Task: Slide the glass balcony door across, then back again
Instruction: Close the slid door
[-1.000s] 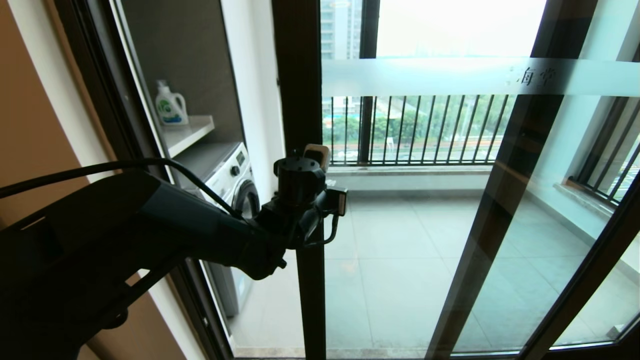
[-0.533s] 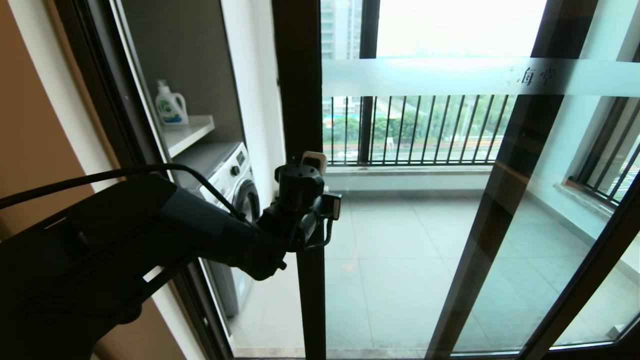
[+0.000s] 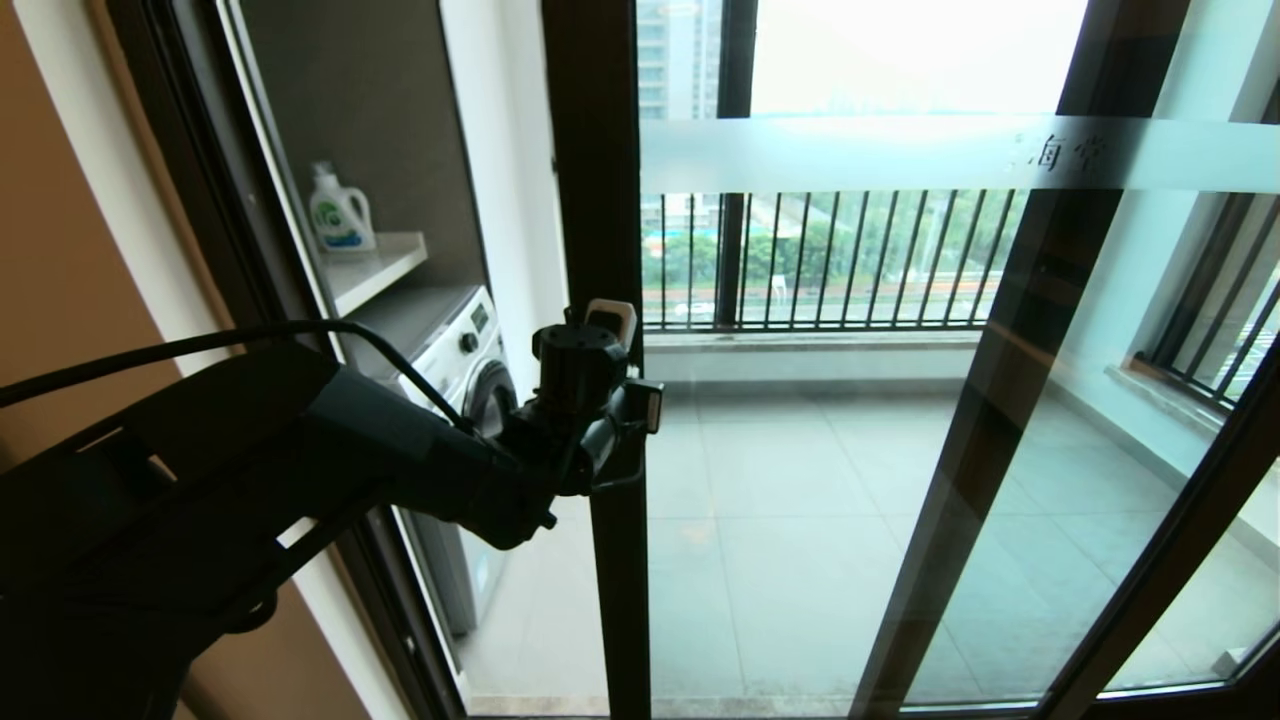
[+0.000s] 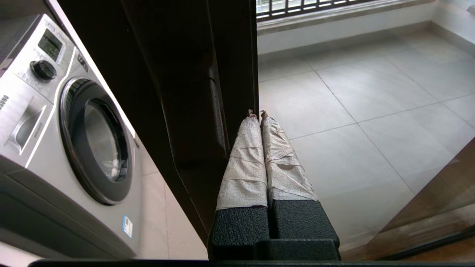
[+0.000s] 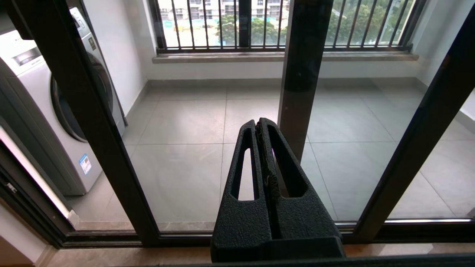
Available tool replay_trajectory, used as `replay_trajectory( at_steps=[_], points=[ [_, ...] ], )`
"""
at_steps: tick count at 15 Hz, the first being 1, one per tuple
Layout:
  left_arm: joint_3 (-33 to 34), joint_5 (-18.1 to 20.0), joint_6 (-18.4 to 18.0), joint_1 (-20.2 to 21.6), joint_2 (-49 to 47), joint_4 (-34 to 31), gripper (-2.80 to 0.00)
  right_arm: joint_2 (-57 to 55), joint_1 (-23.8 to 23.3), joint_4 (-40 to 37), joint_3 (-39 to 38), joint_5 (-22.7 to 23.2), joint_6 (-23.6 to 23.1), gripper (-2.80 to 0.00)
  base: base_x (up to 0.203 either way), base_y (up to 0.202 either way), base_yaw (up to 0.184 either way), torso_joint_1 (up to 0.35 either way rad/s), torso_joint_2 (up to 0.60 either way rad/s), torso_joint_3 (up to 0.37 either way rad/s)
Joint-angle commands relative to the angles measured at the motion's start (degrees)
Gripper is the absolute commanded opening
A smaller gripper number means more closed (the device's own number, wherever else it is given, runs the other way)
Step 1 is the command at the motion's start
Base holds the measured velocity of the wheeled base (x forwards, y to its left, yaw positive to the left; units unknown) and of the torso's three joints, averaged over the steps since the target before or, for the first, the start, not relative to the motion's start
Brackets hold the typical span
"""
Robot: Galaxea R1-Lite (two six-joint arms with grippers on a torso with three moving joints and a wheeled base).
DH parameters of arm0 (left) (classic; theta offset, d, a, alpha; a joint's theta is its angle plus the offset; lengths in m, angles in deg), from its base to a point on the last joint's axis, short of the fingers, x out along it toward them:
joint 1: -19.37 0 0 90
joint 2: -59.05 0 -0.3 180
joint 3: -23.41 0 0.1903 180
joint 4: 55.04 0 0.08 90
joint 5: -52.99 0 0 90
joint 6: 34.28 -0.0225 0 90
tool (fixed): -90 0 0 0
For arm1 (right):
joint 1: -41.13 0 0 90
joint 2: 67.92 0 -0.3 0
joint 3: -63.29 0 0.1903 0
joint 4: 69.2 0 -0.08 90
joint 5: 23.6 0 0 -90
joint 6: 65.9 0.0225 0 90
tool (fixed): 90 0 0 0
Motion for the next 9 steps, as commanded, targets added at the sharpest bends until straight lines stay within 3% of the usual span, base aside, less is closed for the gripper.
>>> replay_trajectory(
  at_steps=[1, 9],
  points=[
    [-0.01, -1.32, -0.26, 1.11, -0.21, 0.31, -2.8, 0.0, 0.07, 0.03, -0.7, 0.03, -0.05, -2.8, 0.0, 0.0, 0.0, 0.0, 0.0, 0.0],
    [2.97, -1.41, -0.09, 1.99, 1.1, 1.33, -2.8, 0.0, 0.0, 0.03, -0.7, 0.03, -0.05, -2.8, 0.0, 0.0, 0.0, 0.0, 0.0, 0.0]
  ],
)
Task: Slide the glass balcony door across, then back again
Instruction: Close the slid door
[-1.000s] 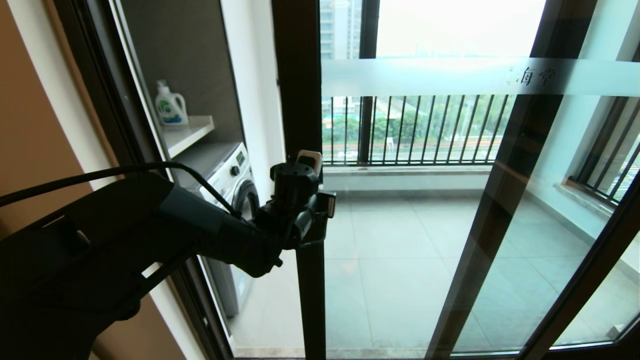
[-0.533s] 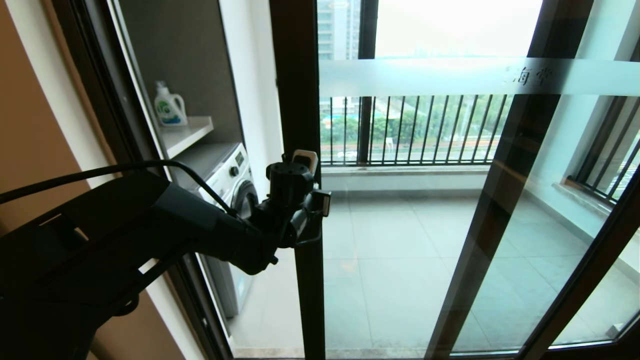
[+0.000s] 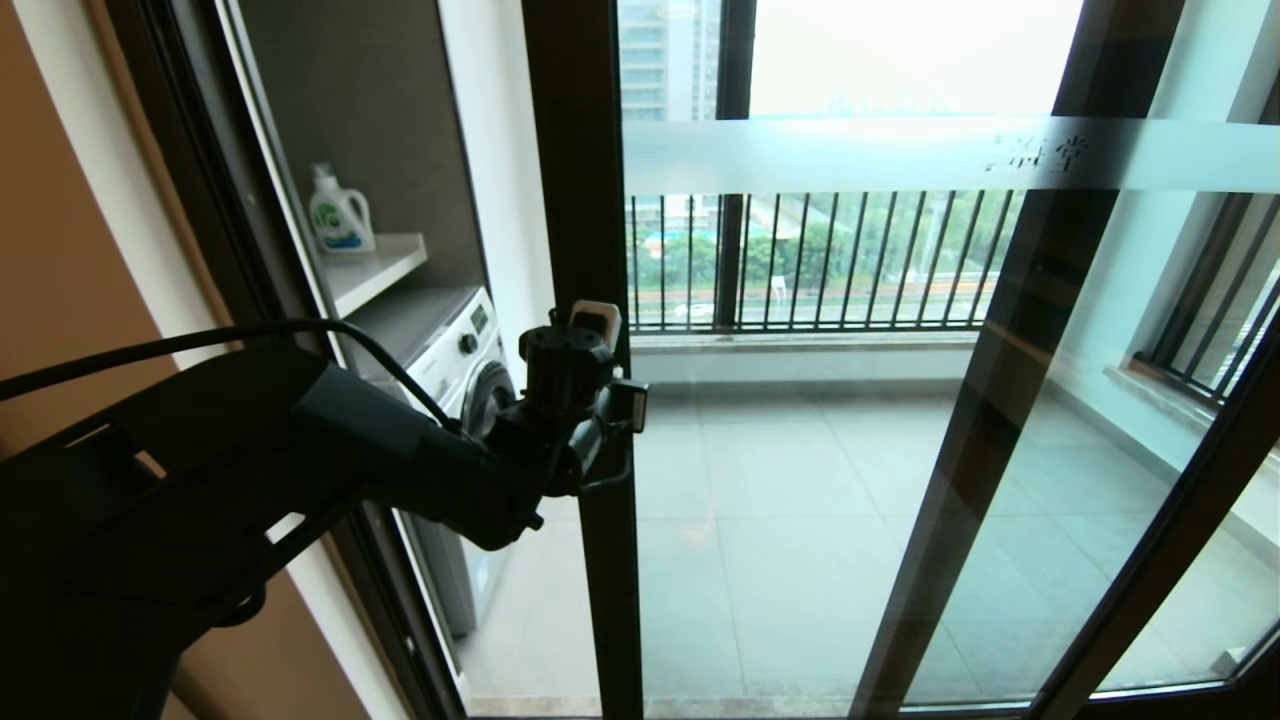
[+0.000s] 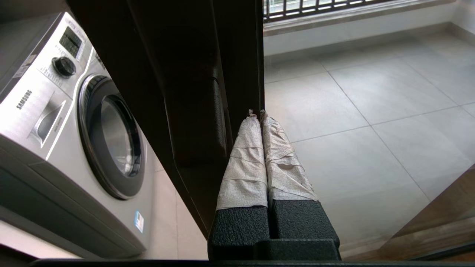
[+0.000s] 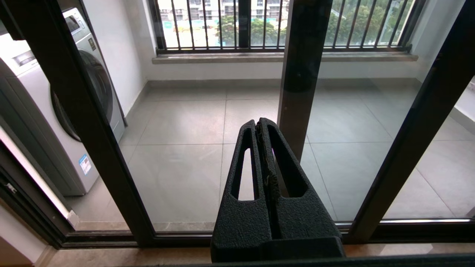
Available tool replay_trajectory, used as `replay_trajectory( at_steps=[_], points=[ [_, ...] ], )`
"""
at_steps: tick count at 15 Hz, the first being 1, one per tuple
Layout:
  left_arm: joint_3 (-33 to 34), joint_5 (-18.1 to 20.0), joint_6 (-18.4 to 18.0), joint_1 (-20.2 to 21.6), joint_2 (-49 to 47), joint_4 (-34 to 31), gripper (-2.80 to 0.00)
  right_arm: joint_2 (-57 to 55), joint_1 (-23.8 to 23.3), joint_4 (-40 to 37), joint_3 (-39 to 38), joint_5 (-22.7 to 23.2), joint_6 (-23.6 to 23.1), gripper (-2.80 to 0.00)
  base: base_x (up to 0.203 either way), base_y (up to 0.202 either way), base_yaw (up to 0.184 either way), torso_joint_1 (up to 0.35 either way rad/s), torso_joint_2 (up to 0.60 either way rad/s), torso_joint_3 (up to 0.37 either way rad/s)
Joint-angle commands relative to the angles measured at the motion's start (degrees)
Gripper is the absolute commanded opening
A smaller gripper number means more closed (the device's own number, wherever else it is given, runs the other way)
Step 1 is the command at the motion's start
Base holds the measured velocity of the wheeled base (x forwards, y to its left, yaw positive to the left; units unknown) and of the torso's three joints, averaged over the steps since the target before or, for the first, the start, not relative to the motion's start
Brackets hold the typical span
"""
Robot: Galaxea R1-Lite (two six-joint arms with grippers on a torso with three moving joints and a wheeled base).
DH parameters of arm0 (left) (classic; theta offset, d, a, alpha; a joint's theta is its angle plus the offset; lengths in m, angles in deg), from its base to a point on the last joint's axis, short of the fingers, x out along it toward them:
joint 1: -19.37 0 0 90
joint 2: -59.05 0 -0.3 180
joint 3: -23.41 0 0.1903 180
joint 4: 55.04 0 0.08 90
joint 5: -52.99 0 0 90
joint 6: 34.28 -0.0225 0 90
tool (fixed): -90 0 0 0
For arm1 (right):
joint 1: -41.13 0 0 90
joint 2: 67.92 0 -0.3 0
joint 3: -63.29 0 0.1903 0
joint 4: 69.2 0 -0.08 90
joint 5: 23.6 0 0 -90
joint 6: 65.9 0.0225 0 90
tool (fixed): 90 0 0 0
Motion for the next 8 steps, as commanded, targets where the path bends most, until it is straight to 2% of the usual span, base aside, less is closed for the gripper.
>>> replay_trajectory(
  at_steps=[1, 8],
  points=[
    [1.72, 0.0, 0.02, 0.08, 0.91, 1.24, -2.8, 0.08, -0.01, 0.02, -0.7, 0.04, -0.02, -2.8, 0.0, 0.0, 0.0, 0.0, 0.0, 0.0],
    [7.37, 0.0, 0.2, 0.82, 3.63, 4.57, -2.8, 0.09, -0.01, 0.02, -0.7, 0.04, -0.02, -2.8, 0.0, 0.0, 0.0, 0.0, 0.0, 0.0]
  ],
)
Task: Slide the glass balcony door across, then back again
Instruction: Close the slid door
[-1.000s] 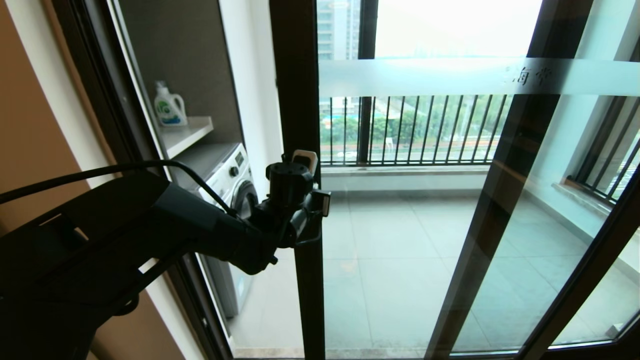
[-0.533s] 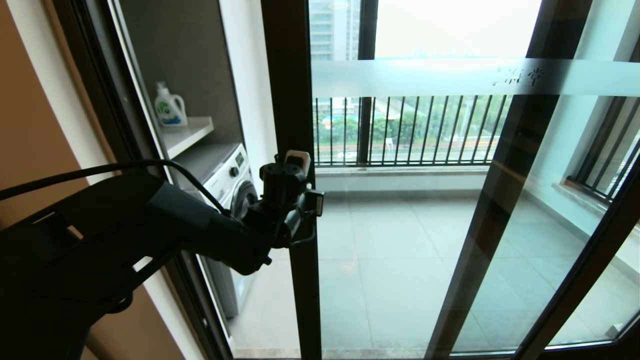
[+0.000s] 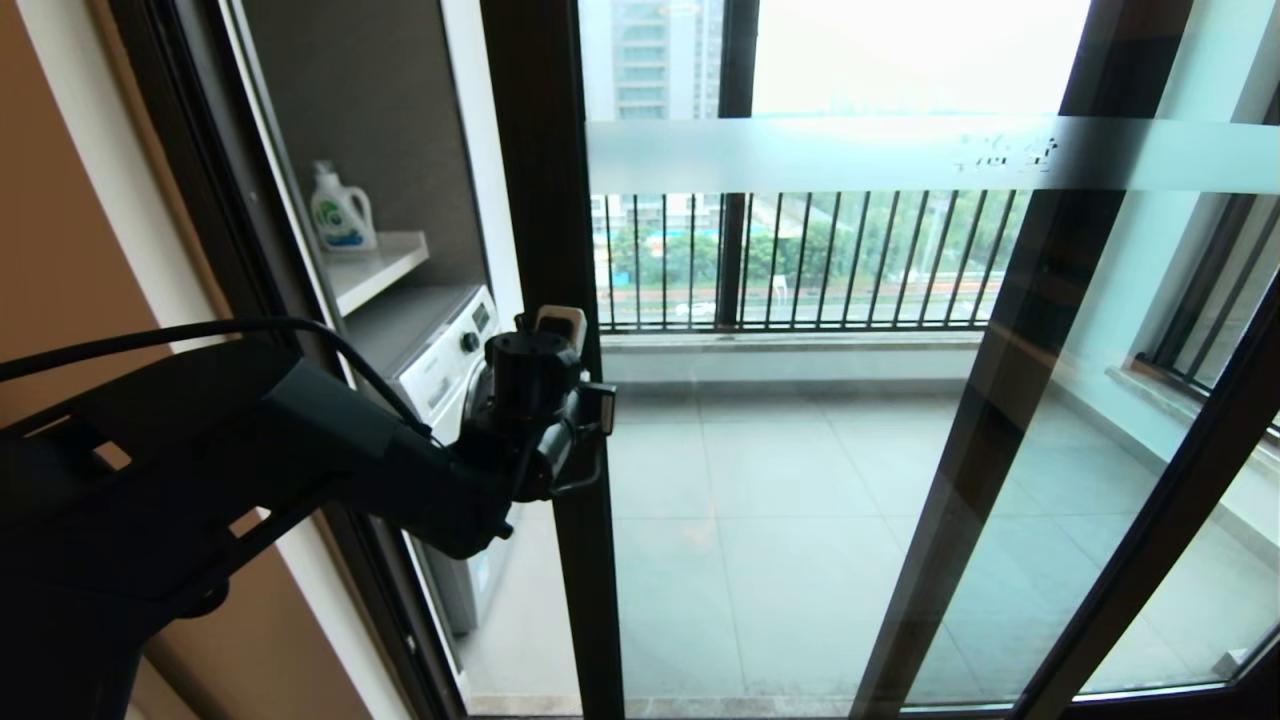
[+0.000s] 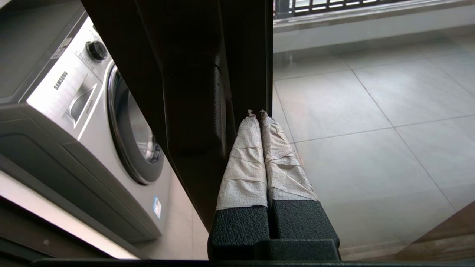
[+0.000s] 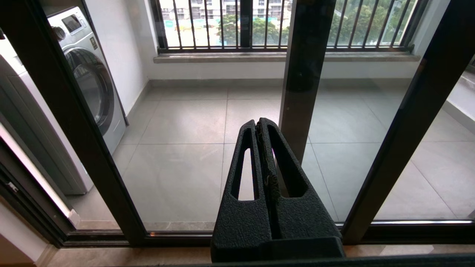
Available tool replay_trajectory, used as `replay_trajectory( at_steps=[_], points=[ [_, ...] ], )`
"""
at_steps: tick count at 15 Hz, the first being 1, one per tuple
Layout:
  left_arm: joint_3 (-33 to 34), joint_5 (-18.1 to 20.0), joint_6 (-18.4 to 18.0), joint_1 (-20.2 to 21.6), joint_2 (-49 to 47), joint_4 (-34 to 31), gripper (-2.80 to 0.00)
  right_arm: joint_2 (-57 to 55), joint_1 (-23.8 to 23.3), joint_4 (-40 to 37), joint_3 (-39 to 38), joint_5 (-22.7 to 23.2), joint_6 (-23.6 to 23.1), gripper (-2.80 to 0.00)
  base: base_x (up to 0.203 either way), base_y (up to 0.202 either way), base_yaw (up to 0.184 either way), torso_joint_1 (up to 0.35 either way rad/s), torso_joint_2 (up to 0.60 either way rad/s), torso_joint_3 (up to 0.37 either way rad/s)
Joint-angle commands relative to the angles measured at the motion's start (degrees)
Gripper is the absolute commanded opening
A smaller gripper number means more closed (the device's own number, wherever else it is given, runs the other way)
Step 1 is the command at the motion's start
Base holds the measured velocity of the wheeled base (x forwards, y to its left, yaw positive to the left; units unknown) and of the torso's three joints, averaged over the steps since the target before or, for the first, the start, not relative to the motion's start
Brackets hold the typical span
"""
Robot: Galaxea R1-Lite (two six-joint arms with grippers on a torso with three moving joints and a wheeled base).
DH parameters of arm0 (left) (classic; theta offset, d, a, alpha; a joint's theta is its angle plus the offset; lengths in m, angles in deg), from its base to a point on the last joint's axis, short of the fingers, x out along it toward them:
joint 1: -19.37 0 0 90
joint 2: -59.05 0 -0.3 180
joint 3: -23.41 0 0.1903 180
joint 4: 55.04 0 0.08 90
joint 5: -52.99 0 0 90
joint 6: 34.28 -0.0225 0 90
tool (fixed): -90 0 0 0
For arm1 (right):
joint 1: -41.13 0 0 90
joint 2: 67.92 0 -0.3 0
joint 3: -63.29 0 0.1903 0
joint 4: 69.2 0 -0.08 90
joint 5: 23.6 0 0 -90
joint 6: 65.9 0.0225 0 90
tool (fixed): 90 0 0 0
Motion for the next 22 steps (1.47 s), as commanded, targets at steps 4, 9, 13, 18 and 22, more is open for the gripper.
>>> replay_trajectory(
  at_steps=[4, 9, 13, 18, 22],
  points=[
    [5.73, 0.3, 0.02, 1.09, 2.53, 4.08, -2.8, 0.0, 0.04, 0.02, -0.7, 0.03, -0.05, -2.8, 0.0, 0.0, 0.0, 0.0, 0.0, 0.0],
    [7.94, 0.34, 0.06, 4.31, 3.38, 6.53, -2.8, 0.09, -0.01, 0.02, -0.7, 0.03, -0.05, -2.8, 0.0, 0.0, 0.0, 0.0, 0.0, 0.0],
    [8.18, 0.43, -0.02, 6.61, 2.9, 6.68, -2.8, 0.07, -0.01, 0.02, -0.7, 0.03, -0.05, -2.8, 0.0, 0.0, 0.0, 0.0, 0.0, 0.0],
    [9.22, 0.69, 0.06, 9.0, 3.7, 6.71, -2.8, 0.09, -0.01, 0.02, -0.7, 0.03, -0.05, -2.8, 0.0, 0.0, 0.0, 0.0, 0.0, 0.0],
    [9.94, 0.9, 0.15, 11.37, 3.73, 6.8, -2.8, 0.04, -0.01, 0.02, -0.7, 0.03, -0.05, -2.8, 0.0, 0.0, 0.0, 0.0, 0.0, 0.0]
  ],
)
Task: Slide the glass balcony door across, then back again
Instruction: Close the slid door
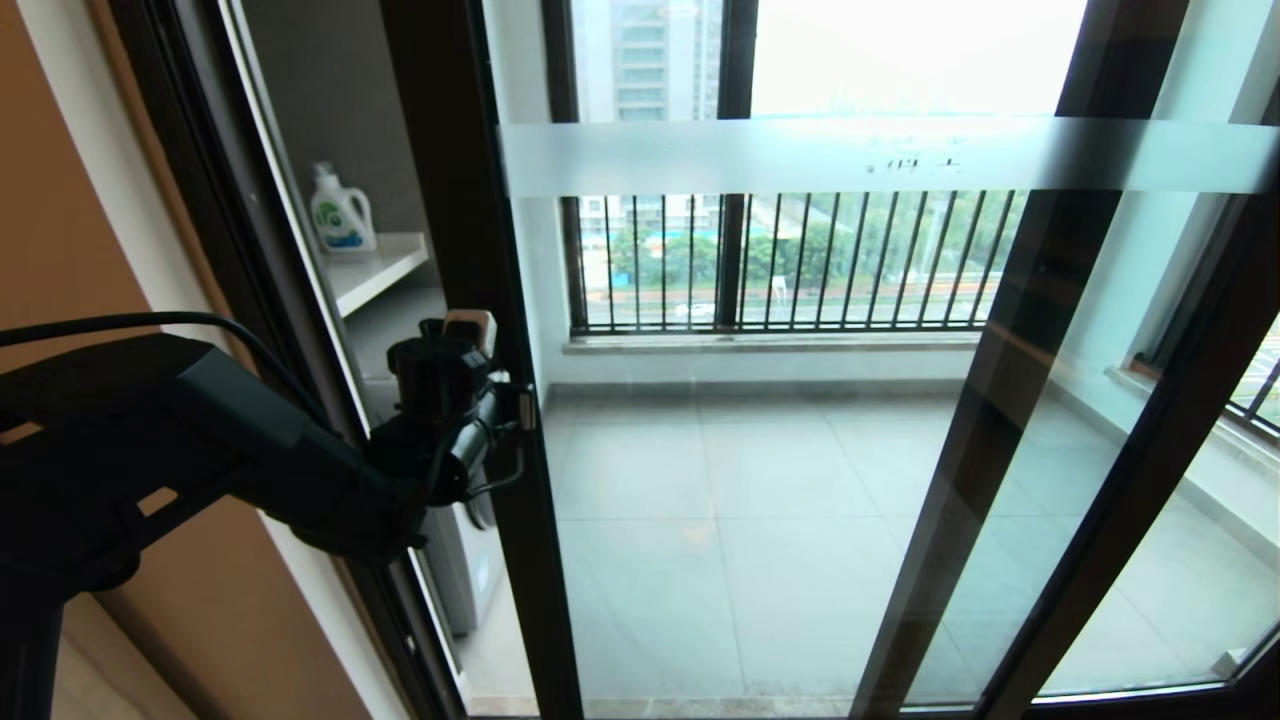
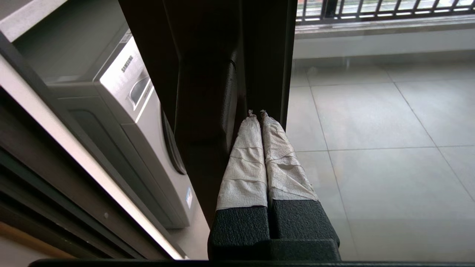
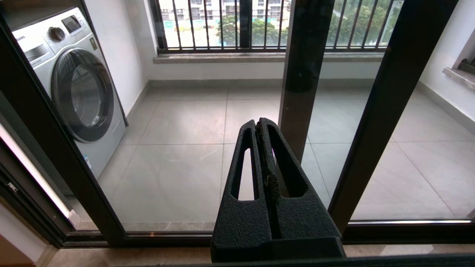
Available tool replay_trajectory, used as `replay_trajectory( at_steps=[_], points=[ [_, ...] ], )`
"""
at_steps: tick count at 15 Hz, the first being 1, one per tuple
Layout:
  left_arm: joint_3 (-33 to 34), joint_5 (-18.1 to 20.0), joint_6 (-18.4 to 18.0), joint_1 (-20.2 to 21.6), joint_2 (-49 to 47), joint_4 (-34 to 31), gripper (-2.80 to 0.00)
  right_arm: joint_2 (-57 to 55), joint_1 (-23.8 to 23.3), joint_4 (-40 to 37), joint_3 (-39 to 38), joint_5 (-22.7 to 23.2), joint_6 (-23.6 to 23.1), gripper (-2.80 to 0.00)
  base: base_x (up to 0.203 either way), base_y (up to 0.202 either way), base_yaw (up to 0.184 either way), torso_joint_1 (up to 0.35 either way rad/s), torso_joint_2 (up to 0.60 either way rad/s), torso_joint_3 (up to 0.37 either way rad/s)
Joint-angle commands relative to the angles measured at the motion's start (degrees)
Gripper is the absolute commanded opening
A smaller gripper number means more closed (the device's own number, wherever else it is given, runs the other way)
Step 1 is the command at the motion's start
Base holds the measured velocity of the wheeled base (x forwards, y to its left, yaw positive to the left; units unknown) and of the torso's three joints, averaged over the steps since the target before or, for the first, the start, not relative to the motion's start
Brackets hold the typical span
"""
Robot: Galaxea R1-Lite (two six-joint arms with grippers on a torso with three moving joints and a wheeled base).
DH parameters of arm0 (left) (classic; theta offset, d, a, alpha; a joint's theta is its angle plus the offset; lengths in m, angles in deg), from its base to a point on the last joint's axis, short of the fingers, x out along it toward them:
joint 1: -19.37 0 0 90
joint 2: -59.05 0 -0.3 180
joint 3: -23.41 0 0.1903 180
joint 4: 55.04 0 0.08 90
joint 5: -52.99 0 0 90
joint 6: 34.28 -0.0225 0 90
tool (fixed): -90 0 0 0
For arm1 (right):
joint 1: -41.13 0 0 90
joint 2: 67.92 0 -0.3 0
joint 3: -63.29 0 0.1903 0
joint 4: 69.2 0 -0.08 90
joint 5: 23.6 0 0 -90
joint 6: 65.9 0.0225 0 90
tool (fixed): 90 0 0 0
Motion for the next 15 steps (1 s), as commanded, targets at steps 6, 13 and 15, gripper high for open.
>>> replay_trajectory(
  at_steps=[6, 13, 15],
  points=[
    [0.04, 1.38, 0.06, 4.15, 0.5, 0.19, -2.8, 0.09, 0.01, 0.02, -0.7, 0.03, -0.02, -2.8, 0.0, 0.0, 0.0, 0.0, 0.0, 0.0],
    [1.79, 4.25, 0.15, 10.13, 1.11, 0.19, -2.8, 0.09, 0.01, 0.02, -0.7, 0.03, -0.02, -2.8, 0.0, 0.0, 0.0, 0.0, 0.0, 0.0],
    [2.06, 4.51, 0.18, 11.35, 1.01, 0.19, -2.8, 0.09, 0.01, 0.02, -0.7, 0.03, -0.02, -2.8, 0.0, 0.0, 0.0, 0.0, 0.0, 0.0]
  ],
)
